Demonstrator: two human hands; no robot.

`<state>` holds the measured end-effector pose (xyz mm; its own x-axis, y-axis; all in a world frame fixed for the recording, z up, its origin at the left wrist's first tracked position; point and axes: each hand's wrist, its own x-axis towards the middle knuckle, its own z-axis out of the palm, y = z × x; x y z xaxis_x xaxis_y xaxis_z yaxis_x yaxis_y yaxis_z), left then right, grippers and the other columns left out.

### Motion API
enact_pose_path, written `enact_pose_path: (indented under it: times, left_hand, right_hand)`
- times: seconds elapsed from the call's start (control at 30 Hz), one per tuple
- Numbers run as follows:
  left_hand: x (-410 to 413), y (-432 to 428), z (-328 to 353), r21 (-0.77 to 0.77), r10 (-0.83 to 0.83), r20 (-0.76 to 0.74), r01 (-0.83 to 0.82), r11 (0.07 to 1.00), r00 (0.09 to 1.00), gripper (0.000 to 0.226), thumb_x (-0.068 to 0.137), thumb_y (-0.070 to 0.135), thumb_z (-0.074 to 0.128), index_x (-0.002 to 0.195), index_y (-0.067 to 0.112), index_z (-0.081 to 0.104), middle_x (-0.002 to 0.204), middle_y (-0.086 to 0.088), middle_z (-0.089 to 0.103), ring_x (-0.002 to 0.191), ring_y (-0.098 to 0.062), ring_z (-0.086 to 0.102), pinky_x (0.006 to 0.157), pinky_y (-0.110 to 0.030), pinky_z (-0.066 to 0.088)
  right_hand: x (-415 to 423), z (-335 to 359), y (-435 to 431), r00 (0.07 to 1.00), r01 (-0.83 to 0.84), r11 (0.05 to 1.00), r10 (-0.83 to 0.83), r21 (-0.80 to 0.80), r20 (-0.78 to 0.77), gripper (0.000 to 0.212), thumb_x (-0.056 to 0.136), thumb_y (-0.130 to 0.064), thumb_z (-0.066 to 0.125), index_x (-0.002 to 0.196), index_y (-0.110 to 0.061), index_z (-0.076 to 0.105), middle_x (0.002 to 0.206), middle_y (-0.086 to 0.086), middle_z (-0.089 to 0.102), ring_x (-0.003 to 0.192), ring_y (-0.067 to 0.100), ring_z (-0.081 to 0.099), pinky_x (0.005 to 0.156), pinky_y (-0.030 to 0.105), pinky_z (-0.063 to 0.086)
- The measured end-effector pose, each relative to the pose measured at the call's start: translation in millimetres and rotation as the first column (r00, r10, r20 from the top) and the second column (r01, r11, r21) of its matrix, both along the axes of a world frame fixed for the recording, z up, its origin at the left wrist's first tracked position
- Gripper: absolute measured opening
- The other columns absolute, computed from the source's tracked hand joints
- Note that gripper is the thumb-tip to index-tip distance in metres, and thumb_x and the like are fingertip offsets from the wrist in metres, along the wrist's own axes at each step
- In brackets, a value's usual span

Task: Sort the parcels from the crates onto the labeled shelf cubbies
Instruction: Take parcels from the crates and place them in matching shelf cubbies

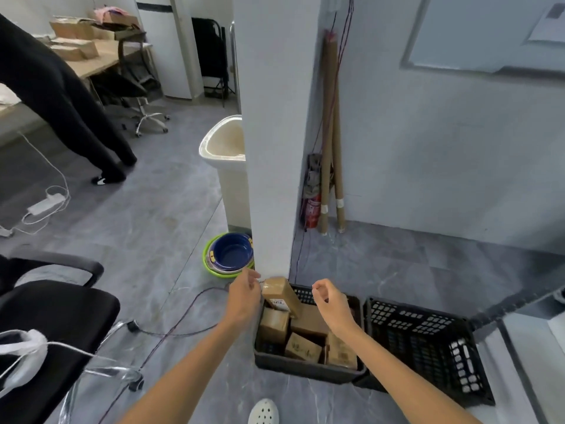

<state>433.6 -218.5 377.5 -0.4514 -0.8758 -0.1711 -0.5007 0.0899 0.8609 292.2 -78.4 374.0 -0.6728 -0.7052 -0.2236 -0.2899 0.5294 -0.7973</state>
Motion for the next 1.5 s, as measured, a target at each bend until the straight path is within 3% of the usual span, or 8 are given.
enact_pose_path:
  times: [0.23, 0.5, 0.7, 0.87, 1.0, 1.17, 1.37, 1.5]
  left_hand:
    - [-70.4, -100.1, -86.6, 0.081, -0.061, 0.078, 0.055, 0.995, 0.995, 0.017, 0.086, 0.002, 0.048, 0.094, 0.015, 0.056, 0.093, -0.005, 0.063, 0.088, -0.018, 0.057, 0.07, -0.024, 0.038]
    - [-140.2, -173.8, -320.6, 0.135, -0.124, 0.148, 0.104, 0.985, 0.981, 0.023, 0.083, -0.006, 0.047, 0.1, 0.004, 0.058, 0.107, -0.008, 0.063, 0.099, -0.021, 0.057, 0.071, -0.017, 0.033]
    - [-171.2, -189.7, -459.7, 0.218, -0.163, 0.12, 0.134, 0.967, 0.979, 0.031, 0.09, 0.0, 0.051, 0.119, 0.01, 0.05, 0.111, -0.002, 0.053, 0.11, -0.021, 0.053, 0.077, -0.016, 0.033]
    - [-178.2, -204.0, -550.5, 0.336, -0.127, 0.05, 0.103, 0.936, 0.991, 0.028, 0.085, 0.017, 0.053, 0.113, 0.018, 0.056, 0.114, -0.002, 0.063, 0.113, -0.031, 0.058, 0.092, -0.039, 0.048]
    - [-168.8, -202.5, -512.0, 0.471, 0.041, 0.049, -0.06, 0.88, 0.998, 0.03, 0.085, 0.009, 0.058, 0.112, 0.013, 0.047, 0.098, 0.002, 0.058, 0.096, -0.019, 0.058, 0.081, -0.031, 0.045]
    - [-156.5, -197.4, -432.4, 0.544, 0.016, 0.107, -0.072, 0.836, 0.994, 0.038, 0.092, -0.002, 0.045, 0.13, 0.003, 0.045, 0.12, -0.013, 0.051, 0.117, -0.031, 0.05, 0.089, -0.034, 0.042]
    - [-175.5, -179.4, -289.6, 0.618, -0.236, 0.023, 0.172, 0.767, 0.971, 0.07, 0.054, 0.002, 0.052, 0.123, -0.011, 0.048, 0.131, -0.022, 0.049, 0.118, -0.039, 0.05, 0.098, -0.042, 0.045]
    - [-210.2, -154.5, -137.3, 0.509, -0.49, 0.057, 0.397, 0.764, 0.87, 0.048, 0.079, -0.011, 0.054, 0.123, 0.009, 0.053, 0.122, -0.012, 0.053, 0.112, -0.026, 0.055, 0.09, -0.025, 0.047]
  right_hand:
    - [-61.3, -87.9, -99.3, 0.999, -0.031, 0.99, 0.032, 0.136, -0.009, 0.013, 0.093, -0.026, 0.055, 0.106, -0.023, 0.052, 0.102, -0.004, 0.058, 0.098, 0.012, 0.055, 0.075, 0.021, 0.038]
    - [-135.0, -323.2, -189.8, 0.986, -0.154, 0.951, 0.166, 0.267, -0.024, 0.057, 0.085, -0.027, 0.067, 0.134, -0.015, 0.042, 0.135, 0.003, 0.047, 0.126, 0.018, 0.043, 0.101, 0.028, 0.036]
    - [-161.1, -488.1, -226.6, 0.952, -0.253, 0.896, 0.297, 0.364, -0.07, 0.097, 0.076, -0.033, 0.075, 0.149, -0.02, 0.013, 0.154, 0.006, 0.017, 0.139, 0.026, 0.023, 0.112, 0.045, 0.029]
    - [-170.8, -545.1, -249.4, 0.938, -0.315, 0.892, 0.344, 0.324, -0.036, 0.116, 0.069, -0.036, 0.08, 0.15, -0.017, -0.001, 0.155, 0.005, 0.013, 0.143, 0.024, 0.016, 0.116, 0.042, 0.023]
    - [-171.9, -525.1, -249.6, 0.96, -0.28, 0.932, 0.273, 0.23, 0.06, 0.11, 0.062, -0.026, 0.085, 0.147, -0.015, 0.016, 0.146, 0.003, 0.029, 0.134, 0.018, 0.032, 0.111, 0.033, 0.031]
    - [-199.3, -416.3, -212.2, 0.968, -0.108, 0.984, 0.071, 0.144, 0.24, 0.093, 0.065, -0.02, 0.084, 0.136, -0.023, 0.024, 0.125, -0.003, 0.047, 0.119, 0.016, 0.047, 0.099, 0.03, 0.041]
    - [-226.7, -221.9, -148.5, 0.916, 0.05, 0.994, -0.083, 0.094, 0.392, 0.08, 0.069, -0.021, 0.084, 0.126, -0.027, 0.029, 0.123, -0.004, 0.046, 0.109, 0.012, 0.049, 0.079, 0.021, 0.044]
    - [-242.1, -91.6, -114.1, 0.877, 0.181, 0.984, -0.163, 0.003, 0.452, 0.069, 0.072, -0.013, 0.08, 0.122, -0.025, 0.034, 0.12, -0.002, 0.049, 0.105, 0.014, 0.052, 0.069, 0.017, 0.047]
